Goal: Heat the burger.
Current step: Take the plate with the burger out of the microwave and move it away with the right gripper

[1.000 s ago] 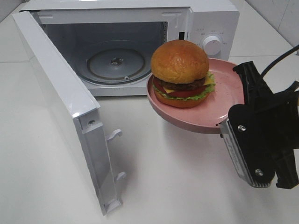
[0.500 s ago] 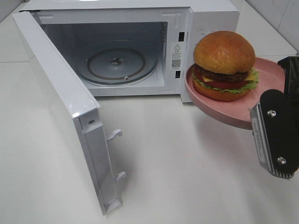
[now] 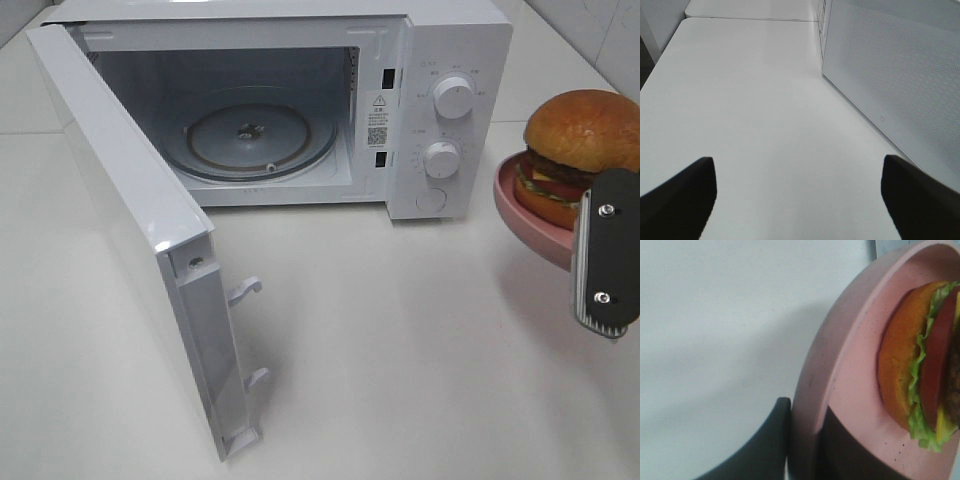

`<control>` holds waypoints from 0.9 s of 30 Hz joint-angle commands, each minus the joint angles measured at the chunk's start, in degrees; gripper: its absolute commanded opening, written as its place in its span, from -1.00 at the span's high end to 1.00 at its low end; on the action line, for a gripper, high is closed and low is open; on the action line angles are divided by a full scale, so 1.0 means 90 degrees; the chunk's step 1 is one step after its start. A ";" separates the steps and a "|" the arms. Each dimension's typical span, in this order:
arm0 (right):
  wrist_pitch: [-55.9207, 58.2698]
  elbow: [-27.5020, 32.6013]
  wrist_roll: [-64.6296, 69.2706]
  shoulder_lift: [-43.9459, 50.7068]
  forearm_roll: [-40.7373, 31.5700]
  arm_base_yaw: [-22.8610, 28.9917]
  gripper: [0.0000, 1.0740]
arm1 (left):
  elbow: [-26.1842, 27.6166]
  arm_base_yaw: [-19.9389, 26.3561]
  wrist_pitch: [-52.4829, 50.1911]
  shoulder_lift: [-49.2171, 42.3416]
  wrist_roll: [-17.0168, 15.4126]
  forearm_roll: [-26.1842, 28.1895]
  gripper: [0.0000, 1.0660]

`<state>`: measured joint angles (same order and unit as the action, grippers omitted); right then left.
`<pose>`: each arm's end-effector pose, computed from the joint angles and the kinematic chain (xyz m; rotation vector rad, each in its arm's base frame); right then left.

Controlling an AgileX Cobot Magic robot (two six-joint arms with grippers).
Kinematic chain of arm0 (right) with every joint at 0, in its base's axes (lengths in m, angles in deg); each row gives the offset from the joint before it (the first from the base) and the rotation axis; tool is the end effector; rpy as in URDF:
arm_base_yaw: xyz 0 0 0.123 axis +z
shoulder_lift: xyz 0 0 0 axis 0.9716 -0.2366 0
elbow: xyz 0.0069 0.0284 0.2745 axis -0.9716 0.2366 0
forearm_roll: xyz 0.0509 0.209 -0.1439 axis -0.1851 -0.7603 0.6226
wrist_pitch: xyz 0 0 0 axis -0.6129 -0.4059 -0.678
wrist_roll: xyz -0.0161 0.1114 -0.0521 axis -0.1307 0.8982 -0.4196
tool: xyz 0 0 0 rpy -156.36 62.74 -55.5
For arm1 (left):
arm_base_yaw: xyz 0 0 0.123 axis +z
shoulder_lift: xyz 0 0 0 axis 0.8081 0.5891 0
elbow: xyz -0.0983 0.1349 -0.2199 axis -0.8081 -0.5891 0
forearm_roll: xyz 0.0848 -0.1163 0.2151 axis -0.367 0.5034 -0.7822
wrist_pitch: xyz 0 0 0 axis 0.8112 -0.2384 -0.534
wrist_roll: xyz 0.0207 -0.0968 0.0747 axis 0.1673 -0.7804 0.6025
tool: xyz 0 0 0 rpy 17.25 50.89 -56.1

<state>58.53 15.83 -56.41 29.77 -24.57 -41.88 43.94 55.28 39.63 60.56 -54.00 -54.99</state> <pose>0.1886 0.0786 0.1926 -1.5914 1.9649 -0.5417 0.0364 -0.0068 0.2690 0.0081 2.0411 -0.0519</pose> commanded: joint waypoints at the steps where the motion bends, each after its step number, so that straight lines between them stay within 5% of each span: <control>1: 0.0121 0.0121 0.1063 0.0115 0.0777 -0.0038 1.00 | 0.0000 0.0013 -0.0076 -0.0032 -0.0032 0.0013 -0.53; 18: 0.0331 0.1337 0.4437 0.0115 0.2145 -0.0038 1.00 | 0.0000 0.0013 -0.0076 -0.0032 -0.0032 0.0013 -0.53; 27: 0.0255 0.1534 0.4552 0.0095 0.2317 -0.0038 1.00 | 0.0000 0.0013 -0.0076 -0.0032 -0.0032 0.0013 -0.53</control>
<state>60.65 29.81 -15.73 29.88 -7.27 -41.88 43.94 55.28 39.63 60.56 -54.00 -54.99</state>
